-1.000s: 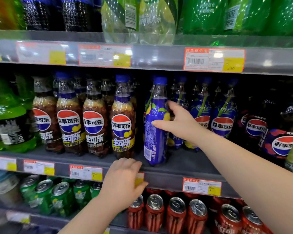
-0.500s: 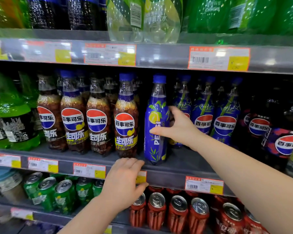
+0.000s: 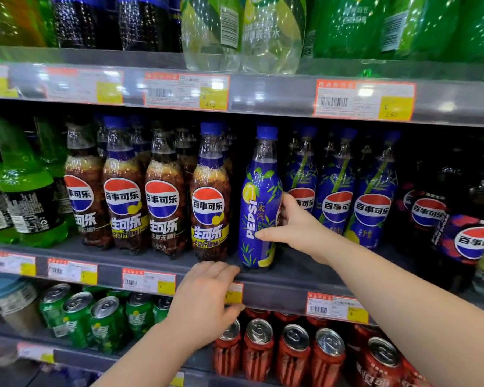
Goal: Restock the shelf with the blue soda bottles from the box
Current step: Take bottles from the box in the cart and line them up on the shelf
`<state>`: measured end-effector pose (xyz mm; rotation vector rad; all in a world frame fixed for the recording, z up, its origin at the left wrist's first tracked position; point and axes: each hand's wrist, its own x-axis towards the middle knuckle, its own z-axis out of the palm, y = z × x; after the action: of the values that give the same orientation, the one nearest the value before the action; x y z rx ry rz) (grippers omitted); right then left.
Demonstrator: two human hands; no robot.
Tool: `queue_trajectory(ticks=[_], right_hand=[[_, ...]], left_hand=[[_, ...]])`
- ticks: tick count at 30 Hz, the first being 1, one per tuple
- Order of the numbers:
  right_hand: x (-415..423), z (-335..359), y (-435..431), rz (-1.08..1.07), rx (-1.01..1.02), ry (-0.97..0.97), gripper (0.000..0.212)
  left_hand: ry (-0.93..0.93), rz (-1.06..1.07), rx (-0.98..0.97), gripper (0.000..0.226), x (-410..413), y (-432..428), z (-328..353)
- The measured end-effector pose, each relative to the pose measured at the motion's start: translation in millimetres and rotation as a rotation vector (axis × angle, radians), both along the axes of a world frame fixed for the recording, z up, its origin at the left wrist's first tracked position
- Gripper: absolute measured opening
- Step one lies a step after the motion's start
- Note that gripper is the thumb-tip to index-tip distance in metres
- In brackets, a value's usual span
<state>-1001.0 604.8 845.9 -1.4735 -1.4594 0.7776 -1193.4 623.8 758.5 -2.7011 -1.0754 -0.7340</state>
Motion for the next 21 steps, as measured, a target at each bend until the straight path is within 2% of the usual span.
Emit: queue_trajectory(ticks=[3, 8, 13, 18, 21], right_hand=[[-4.1, -3.6, 2.1, -0.128, 0.050, -0.087, 0.087], [-0.7, -14.4, 2.2, 0.023, -0.050, -0.044, 0.091], [-7.5, -25.5, 2.1, -0.108, 0.019, -0.125, 0.092], [-4.9, -31.8, -0.3, -0.057, -0.035, -0.088, 0.100], [-7.0, -32.8, -0.9, -0.108, -0.017, -0.135, 0.092]], left_hand=[[0.002, 0.015, 0.006, 0.055, -0.3, -0.5, 0.0], [-0.018, 0.016, 0.009, 0.055, 0.0, 1.9, -2.2], [-0.019, 0.008, -0.012, 0.056, -0.2, 0.2, -2.1], [-0.015, -0.006, -0.002, 0.056, -0.1, 0.5, -2.3], [-0.018, -0.014, 0.004, 0.056, 0.1, 0.4, -1.8]])
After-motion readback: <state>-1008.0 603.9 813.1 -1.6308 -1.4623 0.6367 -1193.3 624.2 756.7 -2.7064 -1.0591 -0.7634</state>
